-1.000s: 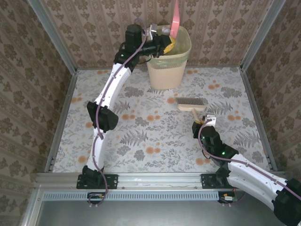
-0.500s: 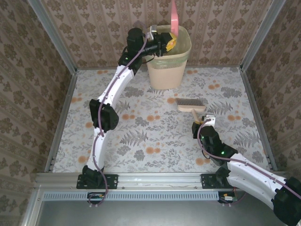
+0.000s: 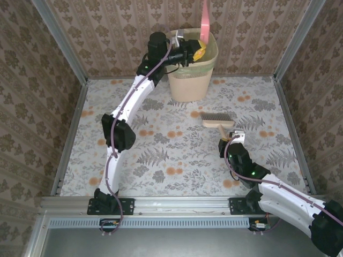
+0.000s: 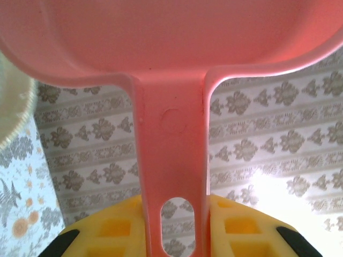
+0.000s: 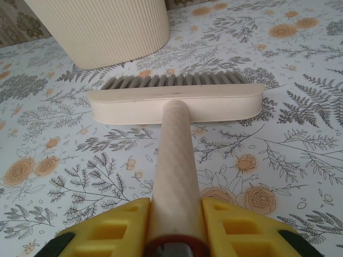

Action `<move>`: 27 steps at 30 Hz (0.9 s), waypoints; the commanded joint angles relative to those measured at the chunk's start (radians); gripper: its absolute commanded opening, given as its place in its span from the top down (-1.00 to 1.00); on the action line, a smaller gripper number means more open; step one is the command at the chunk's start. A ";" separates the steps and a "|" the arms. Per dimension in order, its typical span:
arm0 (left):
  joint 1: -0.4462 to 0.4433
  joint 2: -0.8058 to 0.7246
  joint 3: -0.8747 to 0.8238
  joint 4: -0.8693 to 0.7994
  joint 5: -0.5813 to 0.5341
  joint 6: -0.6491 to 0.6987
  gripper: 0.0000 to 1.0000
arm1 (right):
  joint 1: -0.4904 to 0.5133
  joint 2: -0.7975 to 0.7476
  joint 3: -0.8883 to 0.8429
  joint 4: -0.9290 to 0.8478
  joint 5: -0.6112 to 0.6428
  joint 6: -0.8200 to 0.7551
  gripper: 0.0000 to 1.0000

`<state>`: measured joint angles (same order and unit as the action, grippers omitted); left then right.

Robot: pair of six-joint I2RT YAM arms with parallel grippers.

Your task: Sweep away the paper scraps from the table

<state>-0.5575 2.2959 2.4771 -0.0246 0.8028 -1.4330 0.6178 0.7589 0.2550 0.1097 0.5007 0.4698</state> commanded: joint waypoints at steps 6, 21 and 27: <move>-0.091 -0.380 -0.431 0.012 -0.001 0.296 1.00 | -0.003 -0.044 0.026 0.029 0.037 -0.005 1.00; -0.226 -0.903 -1.069 -0.533 -0.320 0.927 1.00 | -0.004 -0.098 0.030 -0.063 0.104 0.104 1.00; -0.258 -1.009 -1.320 -0.577 -0.475 0.997 1.00 | -0.007 -0.110 0.033 -0.094 0.167 0.122 1.00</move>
<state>-0.8043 1.3128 1.2427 -0.5358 0.4507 -0.5411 0.6174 0.6716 0.2550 0.0227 0.5892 0.5632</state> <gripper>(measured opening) 0.248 0.273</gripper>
